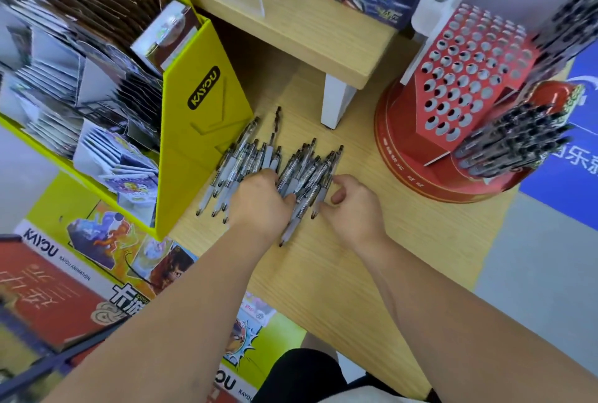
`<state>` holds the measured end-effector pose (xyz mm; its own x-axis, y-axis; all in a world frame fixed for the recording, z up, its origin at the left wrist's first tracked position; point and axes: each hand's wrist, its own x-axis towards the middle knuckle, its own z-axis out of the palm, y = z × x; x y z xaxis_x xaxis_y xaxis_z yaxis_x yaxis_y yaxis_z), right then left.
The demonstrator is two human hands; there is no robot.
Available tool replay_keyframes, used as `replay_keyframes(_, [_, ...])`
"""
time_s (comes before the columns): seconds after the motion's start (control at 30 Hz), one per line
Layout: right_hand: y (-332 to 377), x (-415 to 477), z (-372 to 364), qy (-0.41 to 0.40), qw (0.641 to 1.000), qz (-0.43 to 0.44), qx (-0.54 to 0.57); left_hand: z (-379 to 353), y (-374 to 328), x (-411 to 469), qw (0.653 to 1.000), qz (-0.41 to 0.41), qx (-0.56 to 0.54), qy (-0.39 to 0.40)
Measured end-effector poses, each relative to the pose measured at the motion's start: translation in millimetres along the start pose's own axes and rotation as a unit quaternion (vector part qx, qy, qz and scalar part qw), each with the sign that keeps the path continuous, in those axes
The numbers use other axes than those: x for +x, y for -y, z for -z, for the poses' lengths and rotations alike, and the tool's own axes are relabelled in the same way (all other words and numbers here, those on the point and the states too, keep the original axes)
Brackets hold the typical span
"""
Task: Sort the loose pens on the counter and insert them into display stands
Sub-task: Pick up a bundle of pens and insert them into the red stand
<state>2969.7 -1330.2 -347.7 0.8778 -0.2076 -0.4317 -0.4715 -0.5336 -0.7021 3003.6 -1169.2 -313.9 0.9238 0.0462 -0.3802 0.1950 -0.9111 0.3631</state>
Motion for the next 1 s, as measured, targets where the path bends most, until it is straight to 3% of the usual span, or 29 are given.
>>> replay_keyframes(0.27, [3.5, -2.4, 1.2, 0.003, 0.993, -0.044, 0.112, -1.2, -13.6, 2.8, 0.997, -0.014, 0.063, 0.035])
replay_keyframes(0.43, [6.2, -1.6, -10.2, -0.005, 0.975, -0.087, 0.205, 0.5, -20.1, 6.9, 0.998, -0.019, 0.006, 0.061])
replay_keyframes(0.6, [3.4, 5.2, -15.1, -0.014, 0.954, -0.131, 0.271, 0.2, -27.2, 16.9, 0.986, 0.027, -0.091, 0.135])
replay_keyframes(0.83, [1.3, 10.6, -4.1, -0.019, 0.948, -0.128, 0.289, -6.9, -35.8, 20.7, 0.967, 0.066, -0.180, 0.169])
replay_keyframes(1.0, [5.4, 8.0, 9.8, 0.019, 0.931, -0.129, 0.342, -6.7, -33.8, 23.0, 0.947, 0.071, -0.253, 0.186])
